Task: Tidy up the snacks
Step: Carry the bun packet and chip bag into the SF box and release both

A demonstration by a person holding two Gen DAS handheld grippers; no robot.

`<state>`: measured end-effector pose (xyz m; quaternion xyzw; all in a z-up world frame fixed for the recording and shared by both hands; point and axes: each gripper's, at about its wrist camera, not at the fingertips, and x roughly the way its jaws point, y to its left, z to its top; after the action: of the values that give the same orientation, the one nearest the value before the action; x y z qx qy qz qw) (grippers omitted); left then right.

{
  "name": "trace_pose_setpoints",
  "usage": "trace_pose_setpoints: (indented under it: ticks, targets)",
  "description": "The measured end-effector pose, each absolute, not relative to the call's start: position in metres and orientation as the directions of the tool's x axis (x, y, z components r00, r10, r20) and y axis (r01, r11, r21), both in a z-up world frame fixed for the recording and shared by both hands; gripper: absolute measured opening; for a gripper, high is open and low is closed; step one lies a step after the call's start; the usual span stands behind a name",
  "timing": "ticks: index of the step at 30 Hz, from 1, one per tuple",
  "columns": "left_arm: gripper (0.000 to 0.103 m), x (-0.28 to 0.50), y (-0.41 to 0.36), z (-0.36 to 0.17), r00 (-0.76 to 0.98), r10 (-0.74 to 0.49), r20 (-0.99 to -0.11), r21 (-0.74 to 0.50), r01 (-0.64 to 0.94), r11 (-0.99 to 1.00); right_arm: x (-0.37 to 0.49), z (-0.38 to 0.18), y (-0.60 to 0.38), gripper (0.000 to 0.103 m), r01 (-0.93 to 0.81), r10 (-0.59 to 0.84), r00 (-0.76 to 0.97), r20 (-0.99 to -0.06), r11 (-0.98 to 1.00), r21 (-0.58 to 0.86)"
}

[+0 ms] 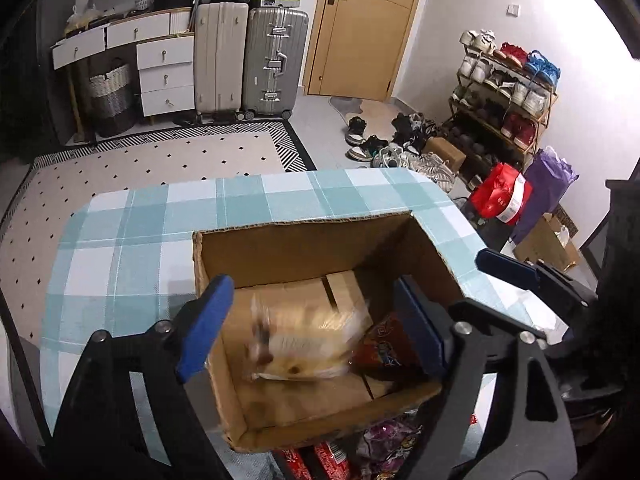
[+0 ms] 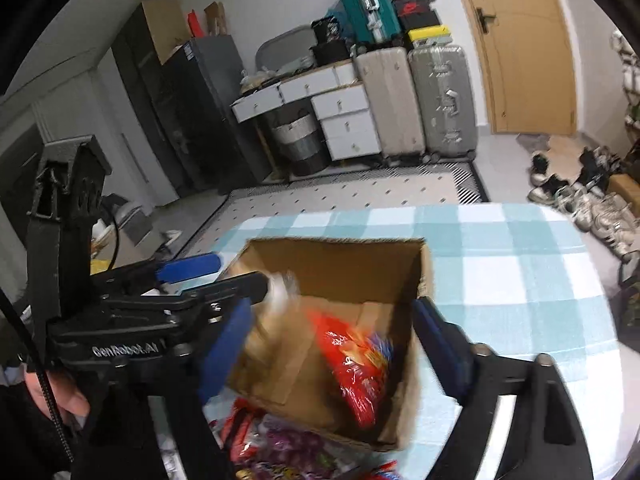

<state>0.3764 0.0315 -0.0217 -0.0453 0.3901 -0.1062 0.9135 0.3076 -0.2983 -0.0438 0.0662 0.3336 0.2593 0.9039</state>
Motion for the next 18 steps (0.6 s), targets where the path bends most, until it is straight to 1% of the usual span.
trace_pose_setpoints:
  ticks: [6, 14, 18]
  targets:
    - [0.081, 0.357, 0.034, -0.013, 0.697, -0.199, -0.689, -0.142, 0.139, 0.980, 0.294, -0.031, -0.308, 0.087, -0.427, 0.512, 0.668, -0.540, 0.858, 0.285]
    - [0.082, 0.299, 0.038, 0.015, 0.735, -0.156, -0.660, -0.105, 0.116, 0.988, 0.253, -0.002, -0.316, 0.087, -0.435, 0.514, 0.693, -0.505, 0.857, 0.275]
    - [0.085, 0.267, 0.038, 0.030, 0.751, -0.139, -0.645, -0.090, 0.107, 0.990, 0.229, 0.013, -0.317, 0.088, -0.447, 0.518, 0.703, -0.486, 0.855, 0.265]
